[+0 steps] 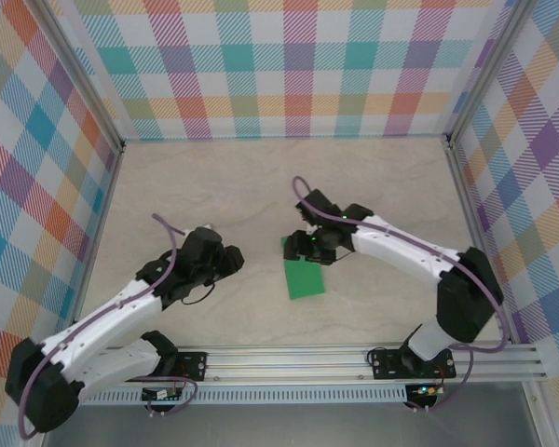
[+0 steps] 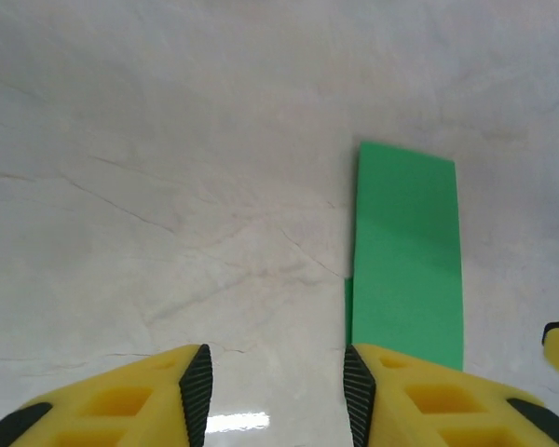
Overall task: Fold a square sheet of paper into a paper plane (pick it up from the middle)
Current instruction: Turn over the paper at the center of the table, then third fold the triangle at the center of the table.
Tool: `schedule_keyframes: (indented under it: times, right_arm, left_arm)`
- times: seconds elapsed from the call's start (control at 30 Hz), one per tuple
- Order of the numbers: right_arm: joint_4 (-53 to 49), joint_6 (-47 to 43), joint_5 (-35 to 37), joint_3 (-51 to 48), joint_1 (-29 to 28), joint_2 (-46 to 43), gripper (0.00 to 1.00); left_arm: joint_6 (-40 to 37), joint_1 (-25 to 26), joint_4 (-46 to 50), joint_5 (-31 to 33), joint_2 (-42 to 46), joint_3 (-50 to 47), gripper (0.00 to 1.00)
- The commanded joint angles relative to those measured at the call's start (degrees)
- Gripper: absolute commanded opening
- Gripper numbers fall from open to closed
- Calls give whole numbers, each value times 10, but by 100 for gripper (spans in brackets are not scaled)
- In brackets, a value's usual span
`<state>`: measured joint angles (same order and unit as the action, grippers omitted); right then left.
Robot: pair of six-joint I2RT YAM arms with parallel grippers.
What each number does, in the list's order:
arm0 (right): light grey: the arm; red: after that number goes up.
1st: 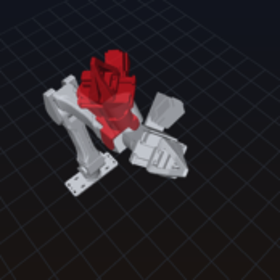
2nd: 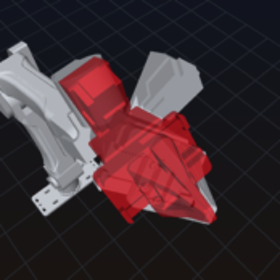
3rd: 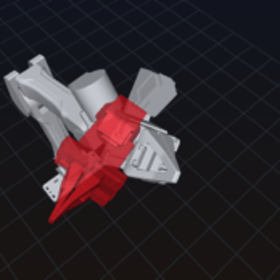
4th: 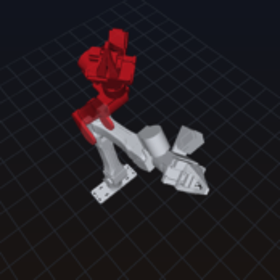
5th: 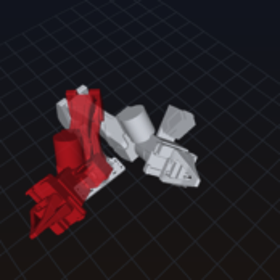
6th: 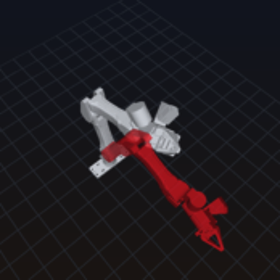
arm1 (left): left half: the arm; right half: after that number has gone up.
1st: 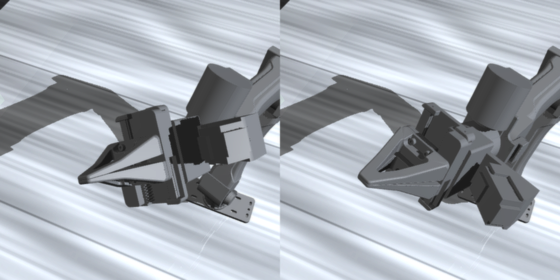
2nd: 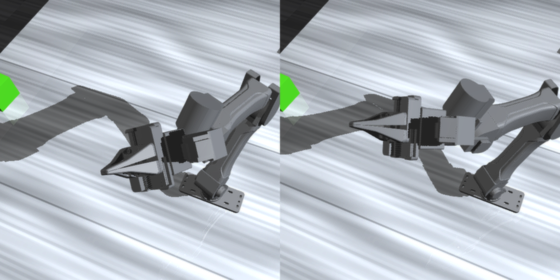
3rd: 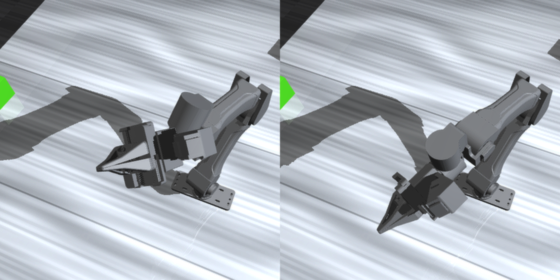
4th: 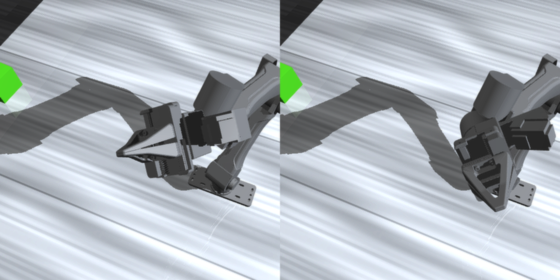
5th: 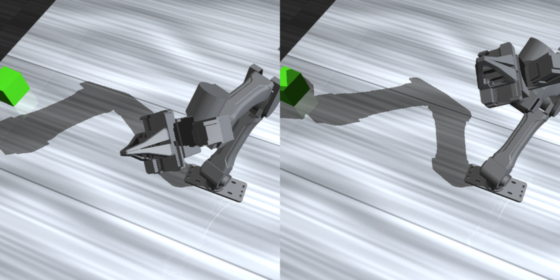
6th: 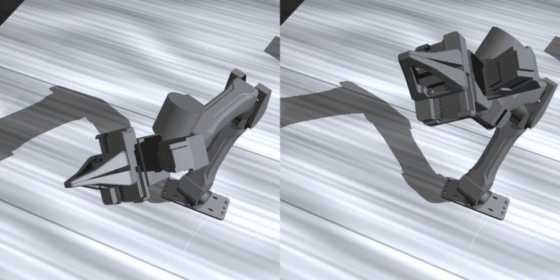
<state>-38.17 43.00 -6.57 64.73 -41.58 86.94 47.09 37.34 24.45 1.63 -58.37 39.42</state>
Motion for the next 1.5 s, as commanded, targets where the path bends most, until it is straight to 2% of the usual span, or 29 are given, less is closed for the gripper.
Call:
schedule_keyframes:
  times: [0.0, 0.13, 0.2, 0.37, 0.5, 0.67, 0.8, 0.93, 1.1, 1.23, 1.43, 1.47]
  right_arm:
    - [108, 5, -88, -97, 66, -28, 58]
    - [149, -20, -148, -142, 129, -34, 56]
    - [153, -29, -152, -150, 147, -23, 56]
    - [199, -52, -218, -160, 180, 31, 55]
    - [212, -70, -247, -138, 184, 83, 53]
    - [222, -89, -283, -108, 185, 134, 48]
    - [230, -90, -295, -106, 186, 142, 39]
    - [230, -86, -290, -115, 186, 136, 26]
    - [260, -49, -285, -144, 186, 122, 12]
    - [283, -9, -274, -168, 186, 100, 8]
    - [312, 37, -277, -186, 186, 89, 8]
    - [314, 42, -279, -187, 186, 87, 8]
  left_arm:
    - [-19, -5, -81, -118, -77, 40, 36]
    - [-27, -2, -140, -165, -176, 83, 32]
    - [-30, 1, -153, -181, -219, 105, 31]
    - [-35, 15, -175, -205, -328, 171, 24]
    - [-35, 23, -164, -193, -366, 209, 23]
    - [-54, 43, -137, -174, -373, 216, 25]
    - [-86, 77, -98, -127, -361, 210, 29]
    - [-118, 134, -58, -75, -345, 205, 36]
    - [-176, 195, -5, -3, -332, 212, 55]
    - [-220, 242, 13, 45, -326, 215, 67]
    - [-275, 314, 38, 125, -367, 254, 73]
    - [-284, 325, 44, 138, -379, 263, 76]
